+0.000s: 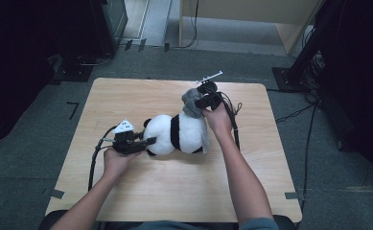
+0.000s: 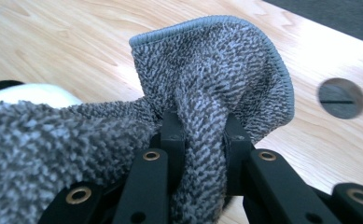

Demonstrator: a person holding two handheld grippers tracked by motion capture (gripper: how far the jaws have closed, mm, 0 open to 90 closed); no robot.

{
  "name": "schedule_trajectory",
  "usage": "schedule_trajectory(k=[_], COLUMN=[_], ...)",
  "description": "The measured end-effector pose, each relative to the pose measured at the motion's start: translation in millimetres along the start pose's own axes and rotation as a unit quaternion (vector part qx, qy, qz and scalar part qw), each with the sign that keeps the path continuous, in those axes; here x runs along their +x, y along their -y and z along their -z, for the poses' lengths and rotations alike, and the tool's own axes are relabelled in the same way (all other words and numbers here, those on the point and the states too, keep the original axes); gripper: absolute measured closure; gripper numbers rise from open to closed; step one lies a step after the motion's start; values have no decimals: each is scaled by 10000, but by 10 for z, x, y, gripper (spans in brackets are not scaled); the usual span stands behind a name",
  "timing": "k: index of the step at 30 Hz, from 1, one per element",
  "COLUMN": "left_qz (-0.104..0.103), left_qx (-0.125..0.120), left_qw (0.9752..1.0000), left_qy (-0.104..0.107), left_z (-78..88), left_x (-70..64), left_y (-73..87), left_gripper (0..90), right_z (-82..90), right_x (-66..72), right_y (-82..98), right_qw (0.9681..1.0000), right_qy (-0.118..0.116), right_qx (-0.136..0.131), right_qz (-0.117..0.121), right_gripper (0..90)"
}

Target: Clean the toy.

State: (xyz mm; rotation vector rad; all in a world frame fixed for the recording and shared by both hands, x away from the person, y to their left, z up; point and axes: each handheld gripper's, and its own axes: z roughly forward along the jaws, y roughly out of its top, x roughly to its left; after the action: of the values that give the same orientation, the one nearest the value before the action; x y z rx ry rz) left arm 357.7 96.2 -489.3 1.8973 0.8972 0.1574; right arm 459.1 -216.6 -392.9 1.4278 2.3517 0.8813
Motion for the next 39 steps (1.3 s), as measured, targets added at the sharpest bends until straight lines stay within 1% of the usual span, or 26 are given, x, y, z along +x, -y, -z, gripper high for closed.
schedule_trajectory(k=[2,4,5,6,8,10,12,15,18,20,23,26,29,31,33,36,39], left_qz=[5,6,-3,-6,-2,-26,-10,-26,-44,-49,-45,-33,-18,-26,22,62,108], left_qx=[-8,-19,-15,-23,-36,-29,-47,-52,-44,-42,-38,-29,-24,-12,-12,7,17], left_qw=[10000,10000,10000,10000,10000,10000,10000,10000,10000,10000,10000,10000,10000,10000,10000,10000,9999], left_qy=[4,5,6,3,3,-3,-3,-6,0,-3,-10,-14,-22,-26,-20,-31,-36], left_z=[1,2,3,2,3,6,5,7,10,11,12,14,15,14,10,7,4], left_x=[4,4,4,3,1,1,-5,-6,-1,-2,-5,-7,-10,-8,2,0,2], left_y=[3,6,6,6,7,5,5,5,4,3,3,2,1,2,8,3,-2], left_gripper=[545,543,542,541,539,537,535,533,531,529,528,527,527,528,528,532,537], right_z=[44,111,155,179,230,253,240,153,35,-48,-172,-306,-425,-496,-544,-540,-512], right_x=[-38,-62,-56,-39,47,177,333,602,849,1006,1197,1325,1373,1371,1349,1275,1200], right_y=[4,-5,-27,-49,-118,-201,-282,-388,-457,-489,-506,-484,-432,-388,-347,-329,-331], right_qw=[10000,9997,9993,9991,9987,9981,9973,9959,9940,9923,9901,9892,9894,9897,9895,9894,9898], right_qy=[65,52,-51,-106,-184,-272,-383,-578,-803,-953,-1170,-1239,-1215,-1140,-1040,-1044,-955], right_qx=[-57,-221,-333,-370,-473,-553,-575,-554,-516,-473,-370,-145,83,226,318,357,375], right_qz=[-42,-119,-165,-168,-80,81,228,418,536,628,675,766,795,833,950,940,990], right_gripper=[769,770,769,769,770,770,770,770,770,769,770,769,769,770,769,769,770])
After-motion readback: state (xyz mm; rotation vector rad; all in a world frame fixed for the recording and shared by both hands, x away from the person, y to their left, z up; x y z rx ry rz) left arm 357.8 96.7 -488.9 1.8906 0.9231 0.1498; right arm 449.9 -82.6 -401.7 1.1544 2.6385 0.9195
